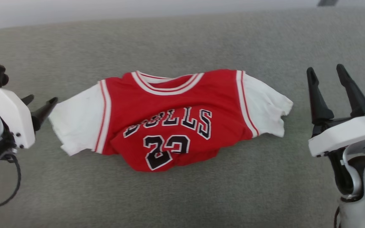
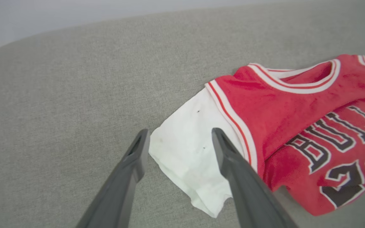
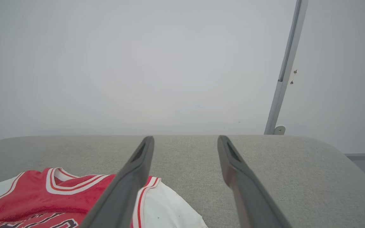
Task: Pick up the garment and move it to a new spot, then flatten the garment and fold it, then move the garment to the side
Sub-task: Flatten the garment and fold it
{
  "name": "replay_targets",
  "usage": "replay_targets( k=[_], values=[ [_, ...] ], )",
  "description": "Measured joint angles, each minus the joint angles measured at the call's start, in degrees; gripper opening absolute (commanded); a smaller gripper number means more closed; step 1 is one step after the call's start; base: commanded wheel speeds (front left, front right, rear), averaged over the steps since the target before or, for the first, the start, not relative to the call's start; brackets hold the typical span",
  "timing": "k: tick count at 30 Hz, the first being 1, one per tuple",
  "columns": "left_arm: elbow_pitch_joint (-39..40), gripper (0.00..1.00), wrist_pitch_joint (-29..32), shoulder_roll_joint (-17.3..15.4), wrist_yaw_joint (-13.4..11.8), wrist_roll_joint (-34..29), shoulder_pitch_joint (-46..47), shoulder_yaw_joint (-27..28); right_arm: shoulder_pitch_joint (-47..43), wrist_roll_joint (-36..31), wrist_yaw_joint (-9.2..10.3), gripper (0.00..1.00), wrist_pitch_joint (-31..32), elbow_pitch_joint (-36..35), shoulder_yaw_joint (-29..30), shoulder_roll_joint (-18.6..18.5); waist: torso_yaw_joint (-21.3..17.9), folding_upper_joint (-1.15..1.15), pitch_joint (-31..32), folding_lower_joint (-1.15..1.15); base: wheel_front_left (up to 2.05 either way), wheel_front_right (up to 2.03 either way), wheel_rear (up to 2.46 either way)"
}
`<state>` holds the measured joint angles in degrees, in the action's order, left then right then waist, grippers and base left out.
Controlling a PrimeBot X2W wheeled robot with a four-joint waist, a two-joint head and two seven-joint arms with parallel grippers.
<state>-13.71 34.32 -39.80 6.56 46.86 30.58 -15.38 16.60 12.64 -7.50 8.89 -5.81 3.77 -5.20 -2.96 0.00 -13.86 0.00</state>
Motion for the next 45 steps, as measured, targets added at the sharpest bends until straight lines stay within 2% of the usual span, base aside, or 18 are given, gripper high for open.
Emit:
replay_targets(
  k=[4,9,13,19,24,30,31,32,34,39,45],
  values=[
    [-6.9,1.0,5.7,-0.7,-0.3,0.0,4.2,-1.4,-0.6,0.0,0.0,1.0,-1.5,0.1,-0.4,1.3,-2.5,0.0,-2.3,0.0,0.0,0.0,0.0],
    [-14.8,1.0,13.2,-1.9,-2.2,-0.1,7.9,-3.0,-0.5,0.6,0.0,1.0,-1.6,0.4,-0.8,1.7,-5.0,0.0,-5.1,0.0,0.0,0.0,0.0],
    [-19.1,1.0,16.7,-2.1,-3.7,-0.2,10.6,-3.4,-0.4,1.0,0.0,1.0,-0.9,0.5,-1.3,1.9,-6.4,0.0,-7.2,0.0,0.0,0.0,0.0],
    [-22.3,1.0,20.3,-1.5,-5.0,1.2,14.0,-3.1,-0.1,1.0,0.0,1.0,0.3,0.3,-1.2,2.1,-7.1,0.0,-9.5,0.0,0.0,0.0,0.0],
    [-23.1,1.0,25.1,0.1,-7.7,3.6,15.4,-2.6,0.5,0.9,0.0,1.0,2.1,0.0,-0.9,2.1,-6.4,0.0,-9.9,0.0,0.0,0.0,0.0],
    [-21.3,1.0,27.3,1.2,-8.5,3.6,15.4,-3.7,1.3,0.9,0.0,1.0,4.2,0.4,-0.7,1.8,-5.4,0.0,-10.0,0.0,0.0,0.0,0.0],
    [-21.2,0.43,26.7,1.5,-8.5,3.6,15.2,-3.7,1.7,0.9,0.0,1.0,4.7,0.8,-0.7,1.6,-5.2,0.0,-10.0,0.0,0.0,0.0,0.0],
    [-20.8,0.0,26.3,1.6,-8.0,3.3,15.1,-4.1,2.0,1.0,0.0,1.0,5.3,1.4,-0.7,1.5,-5.0,0.0,-10.0,0.0,0.0,0.0,0.0],
    [-20.6,0.0,24.2,3.1,-6.2,3.1,15.1,-4.6,3.5,1.9,0.0,1.0,7.9,4.3,-1.4,0.3,-4.4,0.0,-10.3,0.0,0.0,0.0,0.0],
    [-21.9,0.0,22.5,4.4,-5.2,3.0,16.1,-5.2,7.4,3.1,0.0,1.0,12.4,9.4,-2.6,-2.9,-3.3,0.0,-10.6,0.0,0.0,0.0,0.0],
    [-24.6,0.0,20.2,6.9,-3.3,2.9,18.5,-6.1,14.0,7.6,0.0,1.0,23.4,18.1,-7.2,-7.8,-1.1,0.0,-11.1,0.0,0.0,0.0,0.0]
  ],
)
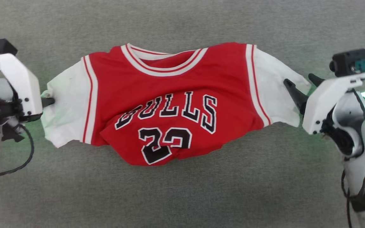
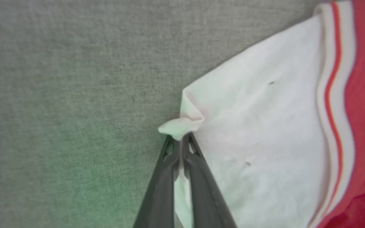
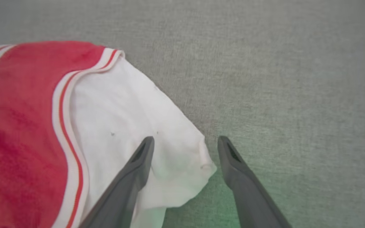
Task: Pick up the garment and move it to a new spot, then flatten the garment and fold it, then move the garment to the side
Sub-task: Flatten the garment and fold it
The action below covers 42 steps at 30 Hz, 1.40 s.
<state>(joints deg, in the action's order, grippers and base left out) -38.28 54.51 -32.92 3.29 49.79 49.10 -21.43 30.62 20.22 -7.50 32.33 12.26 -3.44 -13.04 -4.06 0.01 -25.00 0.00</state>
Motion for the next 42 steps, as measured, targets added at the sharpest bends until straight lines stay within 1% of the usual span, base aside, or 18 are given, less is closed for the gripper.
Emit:
replay_targets(
  k=[3,6,9,10,11,12,14,16,22,26,32,35,42],
  values=[
    [-1.5,0.0,-0.7,1.1,0.9,0.0,1.2,-0.5,3.1,1.2,0.01,1.0,5.7,3.6,-2.8,-2.1,1.2,0.0,-0.2,0.0,0.0,0.0,0.0],
    [-2.9,0.0,-1.4,2.0,1.7,0.1,2.2,-0.8,5.9,2.3,0.01,1.0,11.4,6.7,-4.8,-3.5,2.2,0.0,-0.4,0.0,0.0,0.0,0.0],
    [-4.2,0.0,-2.1,2.7,2.3,0.2,3.0,-1.2,8.4,4.7,0.04,1.0,18.3,9.2,-5.5,-3.9,3.0,0.0,-0.6,0.0,0.0,0.0,0.0],
    [-4.5,0.0,-2.4,2.9,2.6,0.2,3.4,-1.4,9.2,5.0,0.1,0.69,21.2,9.4,-6.3,-4.3,3.3,0.0,-0.7,0.0,0.0,0.0,0.0],
    [-4.9,0.0,-2.6,3.1,2.8,0.3,3.5,-1.6,9.9,5.4,0.14,0.32,23.9,9.5,-7.2,-4.7,3.5,0.0,-0.7,0.0,0.0,0.0,0.0],
    [-5.2,0.0,-2.9,3.4,2.9,0.4,3.6,-1.7,10.2,5.8,0.27,0.0,25.9,9.1,-8.1,-5.2,3.7,0.0,-0.7,0.0,0.0,0.0,0.0],
    [-5.8,0.0,-3.7,3.7,3.3,0.4,4.0,-1.9,10.4,6.5,0.27,0.0,27.9,8.3,-9.2,-6.0,4.2,0.0,-0.6,0.0,0.0,0.0,0.0],
    [-6.2,0.0,-4.6,3.9,3.4,0.4,4.5,-2.4,10.3,7.8,0.16,0.0,27.9,7.9,-8.9,-5.9,4.5,0.0,-0.4,0.0,0.0,0.0,0.0],
    [-6.1,0.0,-8.5,4.2,3.8,0.1,7.0,-2.6,12.1,10.6,0.0,0.0,24.7,6.3,-5.6,-4.7,5.1,-0.01,1.4,0.0,0.0,0.0,0.0],
    [-3.9,0.0,-10.0,3.6,3.8,-0.5,9.8,-2.8,15.0,12.3,0.0,0.0,23.6,3.7,-4.1,-4.7,5.4,0.0,3.5,0.0,0.0,0.0,0.0],
    [0.7,0.0,-10.2,2.2,3.8,-1.5,13.8,-3.4,18.4,13.3,0.01,0.0,22.0,0.1,-3.6,-5.3,5.6,0.0,7.8,0.0,0.0,0.0,0.0],
    [2.8,0.0,-10.7,2.0,3.7,-1.5,15.5,-2.9,20.2,13.2,0.01,0.0,20.4,-1.0,-3.5,-5.4,5.7,-0.01,10.3,0.0,0.0,0.0,0.0],
    [6.1,0.0,-10.8,1.9,1.9,-2.4,20.2,-2.0,25.5,13.8,0.01,0.0,16.6,-1.4,-3.6,-4.9,5.7,0.0,16.1,0.0,0.0,0.0,0.0]
  ],
)
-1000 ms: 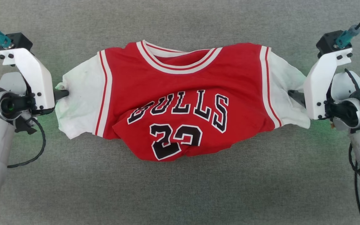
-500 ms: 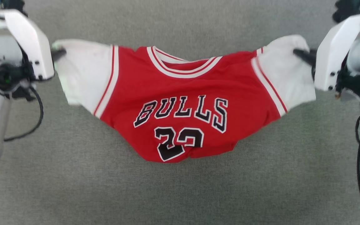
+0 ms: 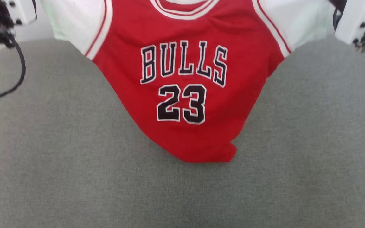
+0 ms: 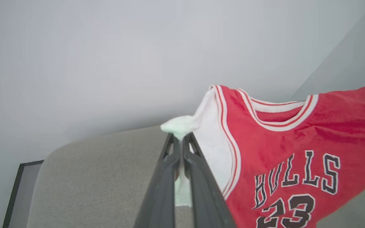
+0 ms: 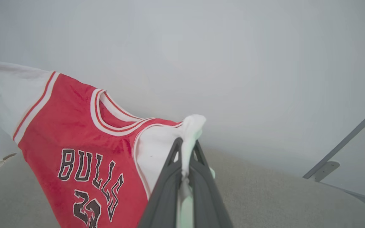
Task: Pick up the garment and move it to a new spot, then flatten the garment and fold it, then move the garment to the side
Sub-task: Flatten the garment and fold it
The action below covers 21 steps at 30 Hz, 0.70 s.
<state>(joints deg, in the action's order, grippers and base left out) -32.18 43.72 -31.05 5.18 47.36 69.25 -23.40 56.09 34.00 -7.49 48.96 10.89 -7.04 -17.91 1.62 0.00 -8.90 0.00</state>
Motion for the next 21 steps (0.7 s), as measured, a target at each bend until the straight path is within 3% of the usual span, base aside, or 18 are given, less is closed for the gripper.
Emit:
replay_targets(
  k=[7,12,17,21],
  values=[
    [1.7,0.0,0.9,-0.3,-0.6,0.0,4.0,0.5,4.8,2.4,0.0,0.0,0.2,0.9,0.2,1.3,-0.1,0.0,4.5,0.0,0.0,0.0,0.0],
    [2.8,0.0,0.4,-0.8,-0.6,0.0,5.5,0.6,7.7,0.3,0.0,0.0,-0.7,1.5,-1.4,0.1,-0.1,0.0,5.1,0.0,0.0,0.0,0.0],
    [1.3,0.0,-4.4,-0.2,-0.5,-1.7,6.5,0.6,11.1,-5.3,-0.01,0.0,-6.8,7.6,-2.6,-0.1,-0.1,0.0,3.3,0.0,0.0,0.0,0.0],
    [-1.4,0.0,-13.7,0.9,-0.1,-5.3,9.8,0.3,16.1,-11.4,-0.01,0.0,-16.4,15.5,-3.0,1.1,-0.1,0.0,0.3,0.0,0.0,0.0,0.0]
  ],
)
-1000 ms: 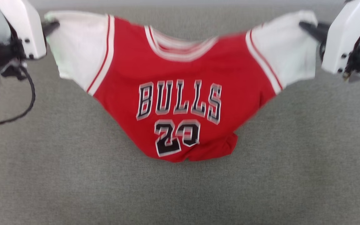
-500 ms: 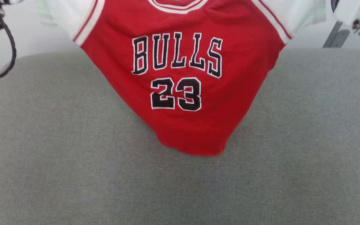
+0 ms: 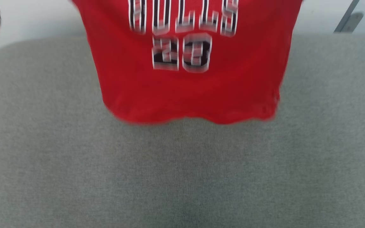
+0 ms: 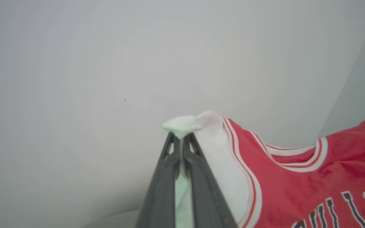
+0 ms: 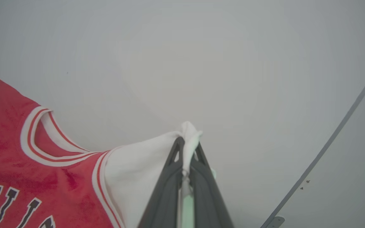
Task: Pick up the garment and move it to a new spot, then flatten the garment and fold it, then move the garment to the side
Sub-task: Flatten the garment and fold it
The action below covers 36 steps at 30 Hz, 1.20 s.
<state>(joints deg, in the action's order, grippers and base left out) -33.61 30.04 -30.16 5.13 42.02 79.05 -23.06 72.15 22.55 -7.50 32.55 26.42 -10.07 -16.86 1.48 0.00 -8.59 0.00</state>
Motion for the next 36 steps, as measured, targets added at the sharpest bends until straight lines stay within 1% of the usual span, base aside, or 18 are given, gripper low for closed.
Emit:
replay_targets(
  k=[3,5,8,10,11,13,14,16,17,20,22,25,27,29,31,33,34,36],
  values=[
    [-2.9,0.0,-8.8,1.2,0.5,-3.2,4.1,-0.6,5.1,-6.6,0.0,0.0,-10.2,6.0,0.1,1.3,-0.1,0.0,-2.9,0.0,0.0,0.0,0.0],
    [-5.4,0.0,-14.0,1.8,0.7,-5.8,7.2,-1.3,8.7,-11.4,0.0,0.0,-17.9,10.1,2.3,2.1,-0.1,0.0,-5.0,0.0,0.0,0.0,0.0],
    [-8.5,0.0,-24.0,3.0,0.5,-9.1,12.0,-1.5,12.9,-18.5,0.0,0.0,-27.3,15.0,5.5,3.4,0.0,0.0,-7.9,0.0,0.0,0.0,0.0],
    [-9.8,0.0,-32.0,3.4,0.4,-11.7,15.0,-1.9,15.4,-23.8,0.0,0.0,-33.1,17.1,7.7,4.3,0.1,0.0,-9.7,0.0,0.0,0.0,0.0],
    [-10.7,0.0,-34.8,3.7,0.4,-12.1,16.0,-2.0,16.6,-26.1,0.0,0.0,-35.7,18.1,8.9,4.6,0.2,0.0,-10.5,0.0,0.0,0.0,0.0],
    [-11.6,0.0,-42.4,4.1,0.5,-14.4,17.0,-2.4,18.4,-31.1,0.0,0.0,-40.4,19.1,10.1,4.9,0.5,0.0,-11.9,0.0,0.0,0.0,0.0],
    [-12.3,0.0,-43.4,4.7,0.8,-14.2,17.1,-2.1,18.9,-33.1,0.0,0.0,-42.2,19.9,10.8,5.4,0.7,0.0,-12.5,0.0,0.0,0.0,0.0],
    [-13.6,0.0,-44.5,5.1,1.4,-14.4,16.3,-2.8,18.8,-35.7,0.0,0.0,-43.3,22.3,11.4,6.4,1.2,0.0,-13.3,0.0,0.0,0.0,0.0],
    [-15.2,0.0,-44.8,5.3,1.7,-14.6,13.6,-3.9,17.6,-37.0,0.0,0.0,-43.7,24.9,11.8,7.3,1.8,0.0,-13.7,0.0,0.0,0.0,0.0],
    [-16.6,0.0,-44.9,5.3,2.0,-14.7,10.3,-4.7,15.8,-37.3,0.0,0.0,-43.9,27.5,11.3,8.0,2.2,0.0,-13.9,0.0,0.0,0.0,0.0],
    [-17.8,0.0,-45.0,5.2,2.0,-15.1,6.9,-6.6,13.4,-36.5,0.0,0.0,-43.2,30.8,10.8,8.8,2.5,0.0,-13.7,0.0,0.0,0.0,0.0],
    [-20.3,0.0,-44.3,6.2,2.2,-13.4,1.3,-9.9,9.2,-33.1,0.0,0.0,-41.5,35.3,9.8,10.0,2.8,0.0,-13.1,0.0,0.0,0.0,0.0],
    [-22.1,0.0,-40.7,6.7,2.3,-9.9,-2.3,-11.3,6.9,-29.5,0.0,0.0,-40.3,37.9,9.2,10.9,2.9,0.0,-12.7,0.0,0.0,0.0,0.0],
    [-22.0,0.0,-38.3,6.6,2.3,-6.7,-5.1,-12.3,4.7,-27.4,0.0,0.0,-39.2,39.3,7.2,11.3,3.0,0.0,-12.2,0.0,0.0,0.0,0.0],
    [-21.6,0.0,-34.4,5.8,2.3,-4.2,-7.3,-14.0,2.9,-23.3,0.0,0.0,-37.7,40.3,6.1,11.9,3.0,0.0,-11.7,0.0,0.0,0.0,0.0],
    [-19.8,0.0,-30.9,5.1,2.3,-0.6,-10.5,-15.1,0.7,-21.2,0.0,0.0,-36.8,40.3,3.1,11.9,2.9,0.0,-11.1,0.0,0.0,0.0,0.0],
    [-18.5,0.0,-29.2,4.6,2.3,1.1,-12.1,-16.0,-0.4,-18.8,0.0,0.0,-35.9,40.1,2.3,12.1,2.9,0.0,-10.8,0.0,0.0,0.0,0.0],
    [-14.8,0.0,-26.3,2.6,2.3,3.0,-14.9,-18.3,-3.0,-15.7,0.0,0.0,-34.8,38.5,-0.7,11.9,2.7,0.0,-10.3,-0.01,0.0,0.0,0.0]
  ],
)
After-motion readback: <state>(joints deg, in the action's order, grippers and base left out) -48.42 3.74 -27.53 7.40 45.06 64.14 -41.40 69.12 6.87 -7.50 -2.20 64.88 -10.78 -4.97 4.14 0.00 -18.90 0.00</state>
